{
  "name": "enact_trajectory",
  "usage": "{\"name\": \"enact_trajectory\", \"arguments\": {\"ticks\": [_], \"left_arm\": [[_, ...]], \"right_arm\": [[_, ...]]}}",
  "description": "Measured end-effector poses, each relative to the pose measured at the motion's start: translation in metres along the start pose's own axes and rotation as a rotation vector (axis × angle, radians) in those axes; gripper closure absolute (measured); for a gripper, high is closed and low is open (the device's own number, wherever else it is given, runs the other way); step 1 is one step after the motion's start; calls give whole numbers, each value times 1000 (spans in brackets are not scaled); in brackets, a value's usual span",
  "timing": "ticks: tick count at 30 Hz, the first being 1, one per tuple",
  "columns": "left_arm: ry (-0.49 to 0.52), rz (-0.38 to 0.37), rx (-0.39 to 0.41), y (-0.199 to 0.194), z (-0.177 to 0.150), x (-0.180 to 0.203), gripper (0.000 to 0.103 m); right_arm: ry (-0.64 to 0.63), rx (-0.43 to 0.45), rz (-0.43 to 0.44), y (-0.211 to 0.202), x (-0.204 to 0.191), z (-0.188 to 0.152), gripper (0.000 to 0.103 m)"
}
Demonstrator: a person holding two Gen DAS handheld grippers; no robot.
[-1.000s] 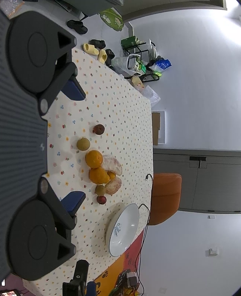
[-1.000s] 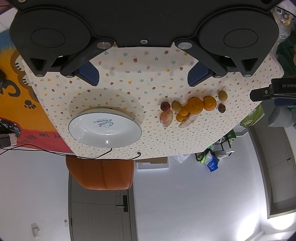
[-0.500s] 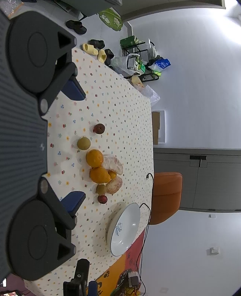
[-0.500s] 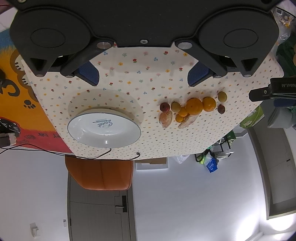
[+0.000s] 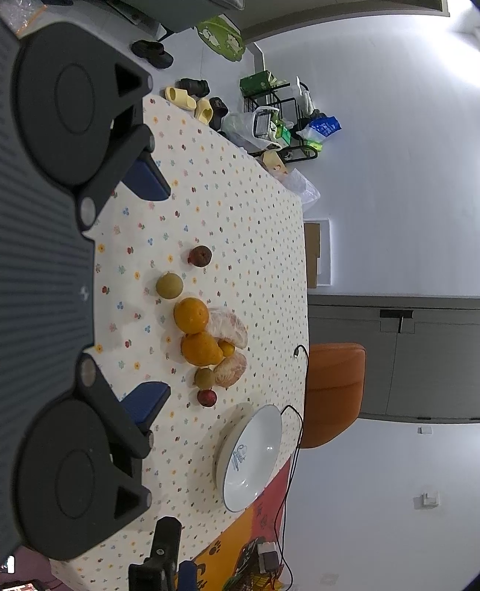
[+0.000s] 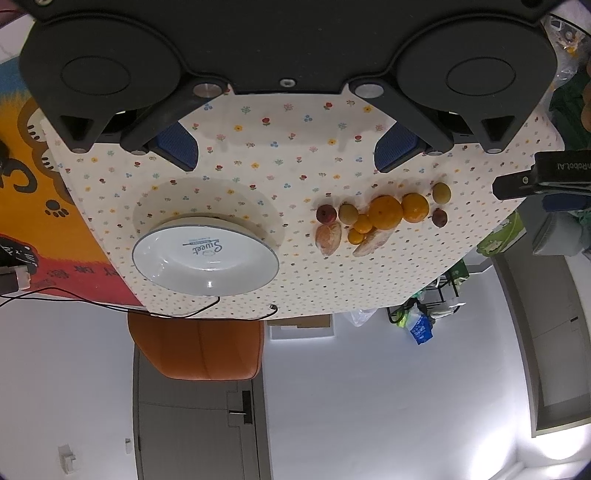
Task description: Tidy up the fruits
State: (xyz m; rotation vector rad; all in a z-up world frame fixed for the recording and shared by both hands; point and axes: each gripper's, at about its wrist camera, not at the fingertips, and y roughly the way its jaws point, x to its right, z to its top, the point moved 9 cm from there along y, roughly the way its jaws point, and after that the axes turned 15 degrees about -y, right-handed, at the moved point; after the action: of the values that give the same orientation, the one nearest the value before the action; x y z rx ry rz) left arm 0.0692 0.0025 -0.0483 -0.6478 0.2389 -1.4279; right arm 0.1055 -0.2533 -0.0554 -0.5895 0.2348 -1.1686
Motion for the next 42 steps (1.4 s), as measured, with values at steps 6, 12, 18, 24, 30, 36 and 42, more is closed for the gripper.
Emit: {"name": "enact_trajectory", "arguments": {"ticks": [6, 12, 18, 24, 30, 36, 42], "left_arm": [[-7, 6, -8, 6, -1, -3, 0], [-15, 16, -28, 17, -1, -9, 0], [-32, 21, -32, 30, 3, -18, 0], [-59, 5, -44, 45, 1, -22, 0], [-70, -18, -46, 60, -1, -20, 2], [-102, -23, -24, 73, 2, -20, 8], [-124, -17, -49, 89, 0, -21, 29]], "right_arm": [[1, 3, 2, 6, 1, 1, 0], [10, -3, 25, 17, 2, 3, 0], [7, -3, 24, 31, 5, 5, 0], [0, 10, 58, 46, 2, 8, 0], [23, 33, 117, 60, 0, 11, 0], [36, 38, 157, 73, -2, 11, 1], [59, 30, 196, 89, -5, 12, 22]]}}
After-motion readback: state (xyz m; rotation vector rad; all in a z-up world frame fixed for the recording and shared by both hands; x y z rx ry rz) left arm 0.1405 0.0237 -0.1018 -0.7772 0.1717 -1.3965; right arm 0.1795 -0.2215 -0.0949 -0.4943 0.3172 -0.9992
